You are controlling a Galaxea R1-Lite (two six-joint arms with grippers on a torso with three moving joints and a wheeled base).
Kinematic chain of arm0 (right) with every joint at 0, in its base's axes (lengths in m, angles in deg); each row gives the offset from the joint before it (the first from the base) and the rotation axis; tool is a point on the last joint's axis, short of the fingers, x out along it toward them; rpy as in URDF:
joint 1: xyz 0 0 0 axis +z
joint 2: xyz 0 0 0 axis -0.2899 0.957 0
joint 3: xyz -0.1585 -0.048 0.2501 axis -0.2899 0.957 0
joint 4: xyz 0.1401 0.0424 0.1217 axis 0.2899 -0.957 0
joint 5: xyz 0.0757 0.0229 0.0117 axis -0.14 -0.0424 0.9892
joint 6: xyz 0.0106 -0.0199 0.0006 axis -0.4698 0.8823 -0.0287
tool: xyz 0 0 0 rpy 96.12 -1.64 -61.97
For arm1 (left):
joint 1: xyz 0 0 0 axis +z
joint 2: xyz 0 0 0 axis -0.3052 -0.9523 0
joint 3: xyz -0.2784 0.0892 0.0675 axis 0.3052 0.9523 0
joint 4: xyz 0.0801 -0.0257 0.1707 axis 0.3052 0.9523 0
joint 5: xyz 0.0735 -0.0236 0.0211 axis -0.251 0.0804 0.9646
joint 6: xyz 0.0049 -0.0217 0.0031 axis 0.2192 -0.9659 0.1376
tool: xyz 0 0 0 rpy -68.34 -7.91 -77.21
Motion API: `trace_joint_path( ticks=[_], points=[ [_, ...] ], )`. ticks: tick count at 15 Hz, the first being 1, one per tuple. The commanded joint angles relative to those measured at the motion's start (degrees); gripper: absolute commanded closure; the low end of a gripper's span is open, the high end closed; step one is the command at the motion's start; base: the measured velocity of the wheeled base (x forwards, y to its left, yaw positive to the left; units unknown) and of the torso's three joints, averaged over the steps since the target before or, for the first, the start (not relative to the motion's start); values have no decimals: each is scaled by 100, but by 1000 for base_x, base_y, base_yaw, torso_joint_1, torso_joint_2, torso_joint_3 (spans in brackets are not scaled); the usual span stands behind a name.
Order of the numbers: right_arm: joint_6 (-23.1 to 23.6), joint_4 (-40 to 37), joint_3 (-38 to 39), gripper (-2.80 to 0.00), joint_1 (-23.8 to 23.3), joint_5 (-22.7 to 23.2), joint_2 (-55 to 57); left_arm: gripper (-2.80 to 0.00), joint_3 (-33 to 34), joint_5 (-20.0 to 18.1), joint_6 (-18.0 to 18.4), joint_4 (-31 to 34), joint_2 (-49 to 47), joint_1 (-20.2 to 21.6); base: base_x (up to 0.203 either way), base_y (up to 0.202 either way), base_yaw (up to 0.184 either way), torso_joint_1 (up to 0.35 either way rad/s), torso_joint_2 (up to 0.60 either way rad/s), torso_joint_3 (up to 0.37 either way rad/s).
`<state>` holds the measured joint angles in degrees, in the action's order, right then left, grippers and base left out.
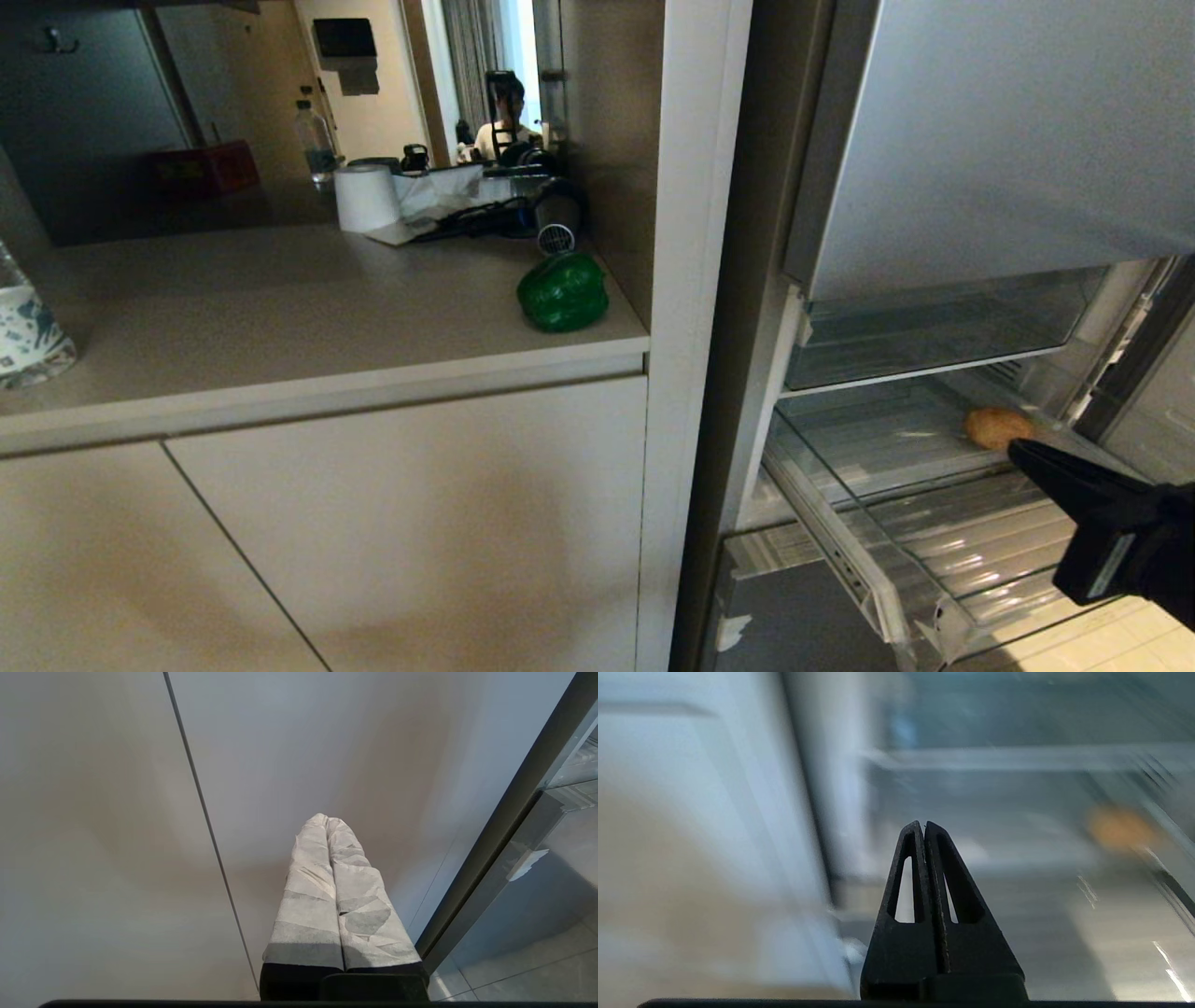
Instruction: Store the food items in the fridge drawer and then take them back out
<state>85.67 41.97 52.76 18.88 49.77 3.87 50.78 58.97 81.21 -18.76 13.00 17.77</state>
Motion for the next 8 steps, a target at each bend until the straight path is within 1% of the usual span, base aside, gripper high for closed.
trace_joint_path(
  ticks=[1,3,4,8],
  points=[
    [-107,-260,385,0,-725,-167,-475,0,0,0,-2,5,0,0,0,0,0,0,0,0],
    [-147,-656,488,0,-1310,-342,-714,0,0,0,-2,5,0,0,0,0,0,0,0,0],
    [-155,-767,502,0,-1416,-397,-849,0,0,0,-2,5,0,0,0,0,0,0,0,0],
    [-140,-800,674,0,-1437,-402,-1073,0,0,0,-2,5,0,0,0,0,0,0,0,0]
  ],
)
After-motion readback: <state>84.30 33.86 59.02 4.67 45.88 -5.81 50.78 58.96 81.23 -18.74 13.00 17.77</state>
